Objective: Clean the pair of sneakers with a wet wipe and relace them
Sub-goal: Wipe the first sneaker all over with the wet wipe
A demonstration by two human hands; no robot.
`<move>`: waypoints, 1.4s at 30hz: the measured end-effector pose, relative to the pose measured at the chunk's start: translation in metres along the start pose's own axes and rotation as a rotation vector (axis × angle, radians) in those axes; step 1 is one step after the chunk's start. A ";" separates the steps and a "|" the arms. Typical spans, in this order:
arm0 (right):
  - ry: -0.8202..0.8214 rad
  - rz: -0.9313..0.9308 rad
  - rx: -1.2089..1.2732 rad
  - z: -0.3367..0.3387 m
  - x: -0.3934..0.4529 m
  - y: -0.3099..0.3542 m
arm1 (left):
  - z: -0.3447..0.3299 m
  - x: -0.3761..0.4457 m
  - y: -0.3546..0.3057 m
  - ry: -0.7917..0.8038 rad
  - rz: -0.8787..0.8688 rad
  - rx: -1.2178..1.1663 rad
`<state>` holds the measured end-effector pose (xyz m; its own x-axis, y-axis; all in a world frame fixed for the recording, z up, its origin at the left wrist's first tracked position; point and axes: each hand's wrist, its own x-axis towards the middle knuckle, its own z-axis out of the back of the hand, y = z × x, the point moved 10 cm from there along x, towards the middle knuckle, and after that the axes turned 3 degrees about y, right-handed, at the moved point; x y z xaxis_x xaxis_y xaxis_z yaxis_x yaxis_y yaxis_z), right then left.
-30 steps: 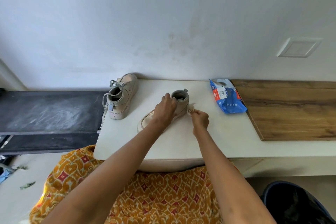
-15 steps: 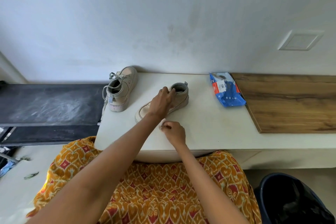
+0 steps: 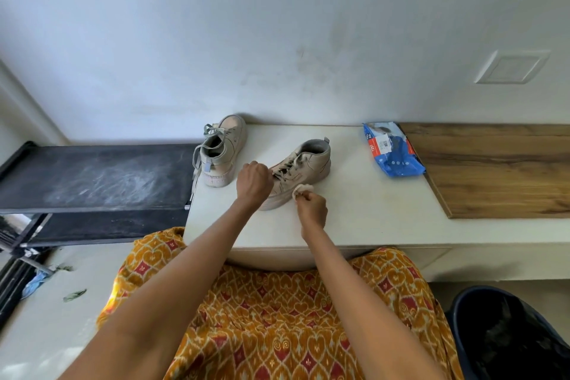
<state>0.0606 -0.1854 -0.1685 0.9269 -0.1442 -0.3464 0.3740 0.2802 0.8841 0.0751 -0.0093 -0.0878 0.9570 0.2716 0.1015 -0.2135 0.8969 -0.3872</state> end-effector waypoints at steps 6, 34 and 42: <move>0.145 0.093 -0.173 -0.036 -0.030 -0.007 | 0.011 -0.002 0.019 -0.038 0.029 -0.020; -0.184 0.056 0.034 0.056 -0.023 -0.011 | -0.021 -0.072 0.006 0.072 -0.015 -0.356; -0.232 0.134 -0.042 0.049 -0.027 -0.001 | -0.032 -0.073 -0.022 0.076 0.018 -0.297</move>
<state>0.0336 -0.2288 -0.1448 0.9383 -0.3156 -0.1415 0.2537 0.3498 0.9018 0.0162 -0.0598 -0.1155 0.9679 0.2500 0.0276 -0.1748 0.7476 -0.6407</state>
